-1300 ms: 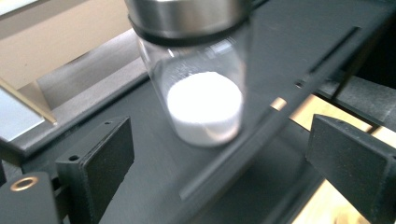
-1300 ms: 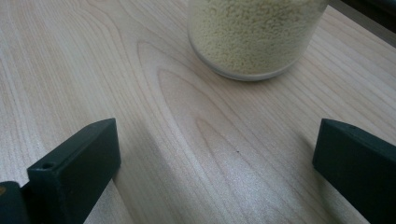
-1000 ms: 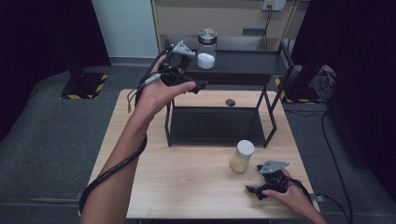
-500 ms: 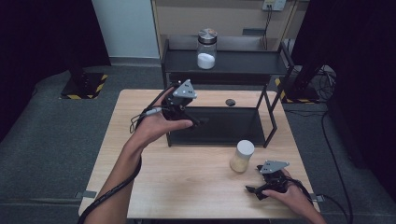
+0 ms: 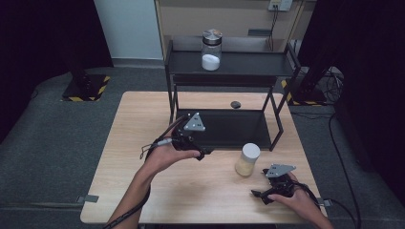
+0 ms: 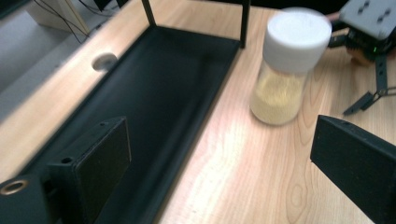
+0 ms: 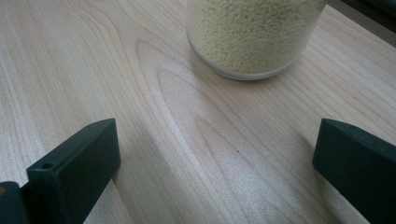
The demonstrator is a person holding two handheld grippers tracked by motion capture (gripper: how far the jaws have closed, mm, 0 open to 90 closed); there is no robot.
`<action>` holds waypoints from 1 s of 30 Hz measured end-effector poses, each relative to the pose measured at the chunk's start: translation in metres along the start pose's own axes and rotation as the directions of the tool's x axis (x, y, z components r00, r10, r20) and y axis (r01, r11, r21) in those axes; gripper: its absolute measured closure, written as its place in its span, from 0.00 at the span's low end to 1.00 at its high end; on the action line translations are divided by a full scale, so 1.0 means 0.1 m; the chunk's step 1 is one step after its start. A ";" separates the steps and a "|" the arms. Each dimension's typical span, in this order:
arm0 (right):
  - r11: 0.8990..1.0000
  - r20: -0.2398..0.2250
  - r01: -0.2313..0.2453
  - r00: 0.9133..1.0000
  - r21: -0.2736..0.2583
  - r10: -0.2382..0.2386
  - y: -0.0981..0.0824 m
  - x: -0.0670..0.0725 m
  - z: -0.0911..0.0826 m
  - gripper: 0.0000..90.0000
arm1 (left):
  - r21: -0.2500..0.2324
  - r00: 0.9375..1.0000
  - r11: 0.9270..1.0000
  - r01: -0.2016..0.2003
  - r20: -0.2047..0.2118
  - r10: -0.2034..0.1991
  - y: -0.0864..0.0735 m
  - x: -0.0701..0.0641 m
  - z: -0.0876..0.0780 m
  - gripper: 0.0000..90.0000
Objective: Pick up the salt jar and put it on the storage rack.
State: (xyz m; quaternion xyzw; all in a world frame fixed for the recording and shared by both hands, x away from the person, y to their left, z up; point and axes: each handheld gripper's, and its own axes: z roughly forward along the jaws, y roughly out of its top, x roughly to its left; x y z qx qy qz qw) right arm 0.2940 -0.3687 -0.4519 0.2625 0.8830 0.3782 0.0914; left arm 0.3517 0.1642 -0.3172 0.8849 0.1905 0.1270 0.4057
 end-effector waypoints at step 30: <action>1.000 0.000 -0.001 1.000 0.000 0.001 0.00 0.00 0.00 0.02 | 0.125 0.943 0.948 0.293 -0.200 -0.265 -1.25 -0.25 -0.09 0.06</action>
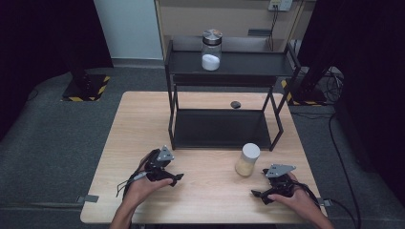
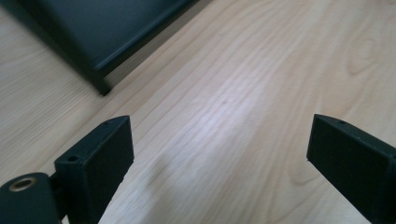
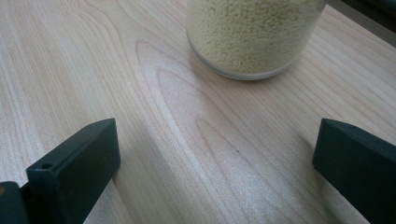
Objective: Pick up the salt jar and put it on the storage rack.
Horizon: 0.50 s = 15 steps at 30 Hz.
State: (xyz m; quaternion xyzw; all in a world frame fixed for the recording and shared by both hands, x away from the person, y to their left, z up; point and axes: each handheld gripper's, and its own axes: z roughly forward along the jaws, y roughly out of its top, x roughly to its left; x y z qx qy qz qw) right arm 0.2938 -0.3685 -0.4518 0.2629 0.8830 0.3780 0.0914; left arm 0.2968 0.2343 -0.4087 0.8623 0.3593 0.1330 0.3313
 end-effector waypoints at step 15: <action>1.000 0.006 -0.003 1.000 0.000 0.003 0.00 0.02 0.00 0.01 | -0.006 0.982 0.992 0.123 -0.140 -0.123 -0.29 0.17 0.07 0.04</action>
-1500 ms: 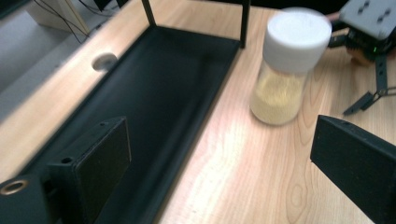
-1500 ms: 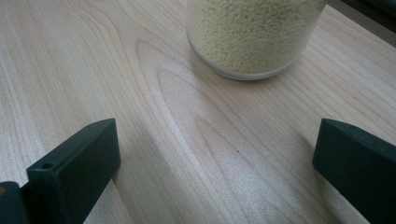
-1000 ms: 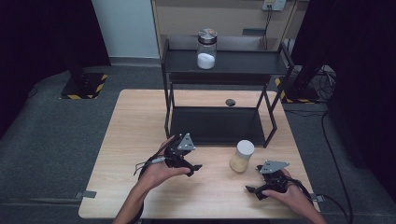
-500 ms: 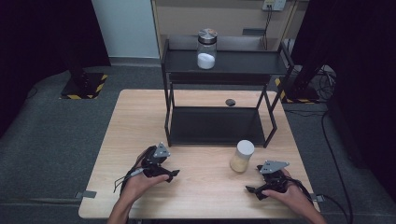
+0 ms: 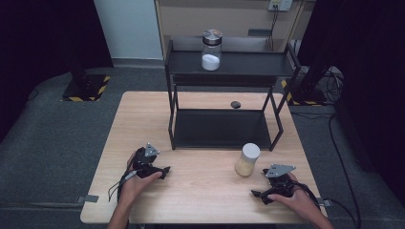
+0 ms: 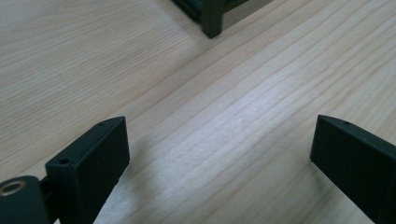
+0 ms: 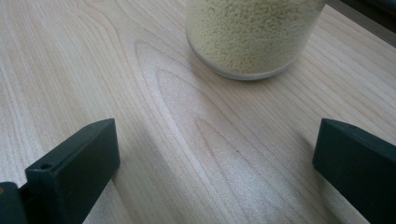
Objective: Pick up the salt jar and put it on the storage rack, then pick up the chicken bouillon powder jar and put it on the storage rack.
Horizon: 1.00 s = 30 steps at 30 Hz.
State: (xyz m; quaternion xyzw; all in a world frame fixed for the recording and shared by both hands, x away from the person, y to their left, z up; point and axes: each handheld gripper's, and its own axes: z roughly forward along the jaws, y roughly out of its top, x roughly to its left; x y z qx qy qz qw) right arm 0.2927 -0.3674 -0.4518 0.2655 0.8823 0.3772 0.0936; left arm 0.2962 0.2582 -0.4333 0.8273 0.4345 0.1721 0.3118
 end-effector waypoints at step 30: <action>1.000 0.009 -0.006 1.000 -0.001 0.006 0.00 0.02 0.00 0.01 | -0.032 0.999 0.999 0.035 -0.007 -0.035 -0.10 0.00 0.05 0.00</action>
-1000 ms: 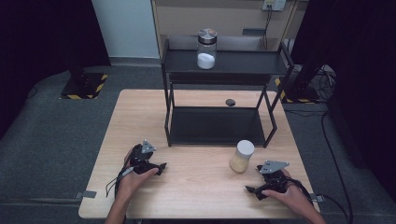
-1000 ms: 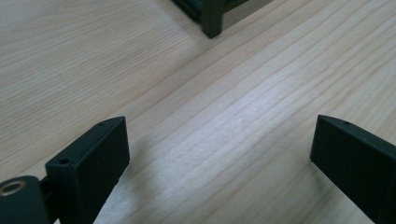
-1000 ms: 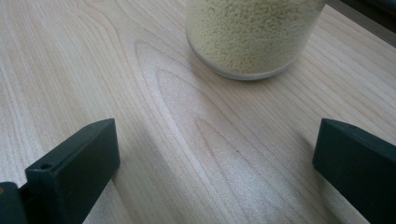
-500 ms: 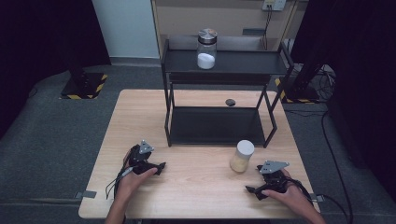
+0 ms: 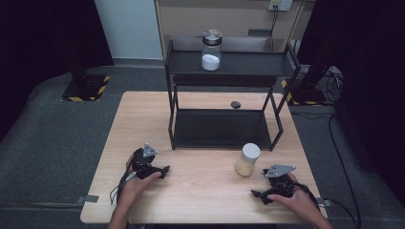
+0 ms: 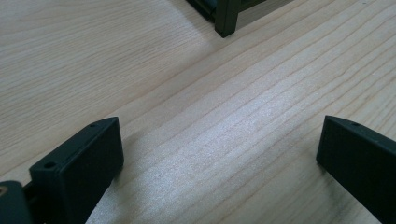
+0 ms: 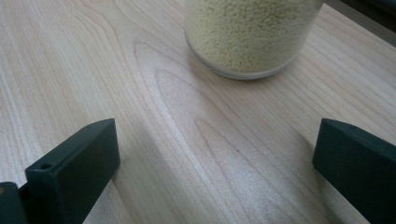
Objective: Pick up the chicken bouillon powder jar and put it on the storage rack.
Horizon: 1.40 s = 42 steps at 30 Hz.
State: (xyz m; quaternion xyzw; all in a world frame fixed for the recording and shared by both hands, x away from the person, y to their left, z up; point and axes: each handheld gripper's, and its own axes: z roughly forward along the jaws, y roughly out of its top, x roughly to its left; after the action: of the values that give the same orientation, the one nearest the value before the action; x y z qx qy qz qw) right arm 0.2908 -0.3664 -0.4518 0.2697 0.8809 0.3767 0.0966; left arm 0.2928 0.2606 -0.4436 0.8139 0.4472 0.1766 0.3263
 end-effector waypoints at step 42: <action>0.998 -0.037 -0.021 0.999 -0.061 0.019 0.09 -0.07 -0.21 0.08 | 0.000 1.000 1.000 0.003 -0.004 -0.003 0.00 -0.01 0.00 0.00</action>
State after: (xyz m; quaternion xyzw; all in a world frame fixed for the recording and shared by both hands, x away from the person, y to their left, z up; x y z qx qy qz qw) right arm 0.2923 -0.3782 -0.4310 0.2684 0.8680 0.4091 0.0851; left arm 0.2921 0.2596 -0.4436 0.8127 0.4492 0.1777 0.3259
